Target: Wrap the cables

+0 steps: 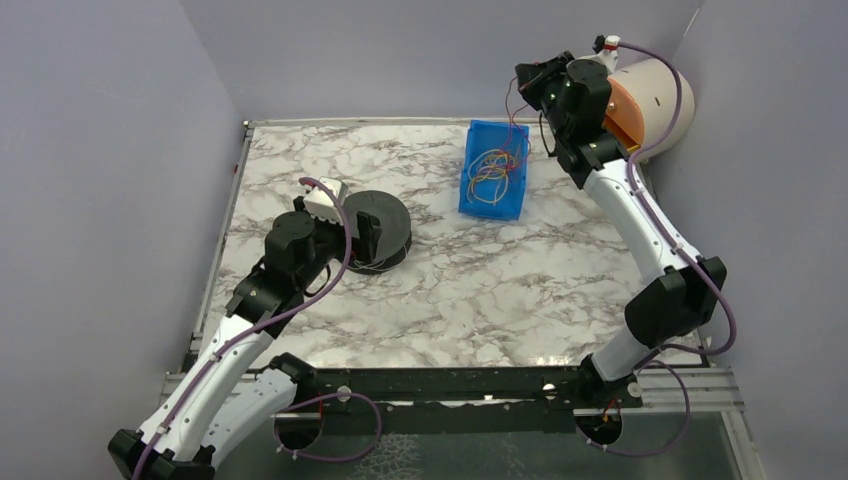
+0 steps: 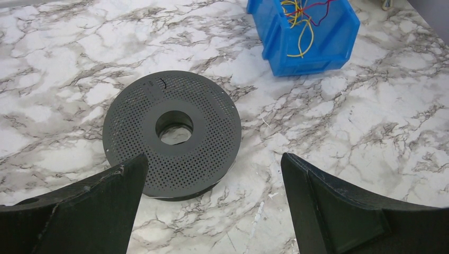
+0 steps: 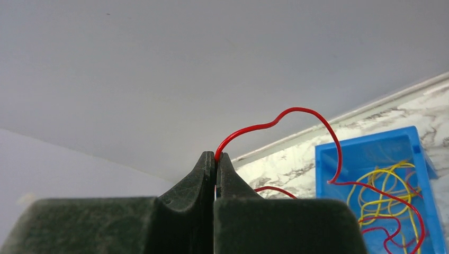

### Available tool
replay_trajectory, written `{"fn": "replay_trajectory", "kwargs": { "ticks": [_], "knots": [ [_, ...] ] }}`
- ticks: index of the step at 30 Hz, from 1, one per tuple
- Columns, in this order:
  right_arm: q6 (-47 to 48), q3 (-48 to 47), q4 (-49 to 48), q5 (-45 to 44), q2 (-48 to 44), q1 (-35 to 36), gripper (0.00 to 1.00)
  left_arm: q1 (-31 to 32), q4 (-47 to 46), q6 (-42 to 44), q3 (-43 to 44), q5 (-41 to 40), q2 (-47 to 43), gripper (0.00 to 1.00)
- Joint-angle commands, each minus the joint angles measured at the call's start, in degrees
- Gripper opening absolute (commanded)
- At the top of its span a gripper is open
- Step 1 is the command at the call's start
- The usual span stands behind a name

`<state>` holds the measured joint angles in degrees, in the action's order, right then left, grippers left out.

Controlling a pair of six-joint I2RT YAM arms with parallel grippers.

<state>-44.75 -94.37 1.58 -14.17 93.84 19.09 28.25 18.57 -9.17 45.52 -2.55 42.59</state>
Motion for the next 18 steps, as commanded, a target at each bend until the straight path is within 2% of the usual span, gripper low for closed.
{"fn": "replay_trajectory", "kwargs": {
  "ticks": [1,18],
  "knots": [
    [2.19,-2.77,-3.39,3.96,-4.28,0.5,0.01,0.38,-0.63,-0.15,0.8,1.56,-0.64,0.99],
    [2.58,-7.08,-4.61,12.72,-11.91,0.57,0.01,0.31,-0.62,-0.15,0.74,1.75,-0.2,0.99]
  ]
}}
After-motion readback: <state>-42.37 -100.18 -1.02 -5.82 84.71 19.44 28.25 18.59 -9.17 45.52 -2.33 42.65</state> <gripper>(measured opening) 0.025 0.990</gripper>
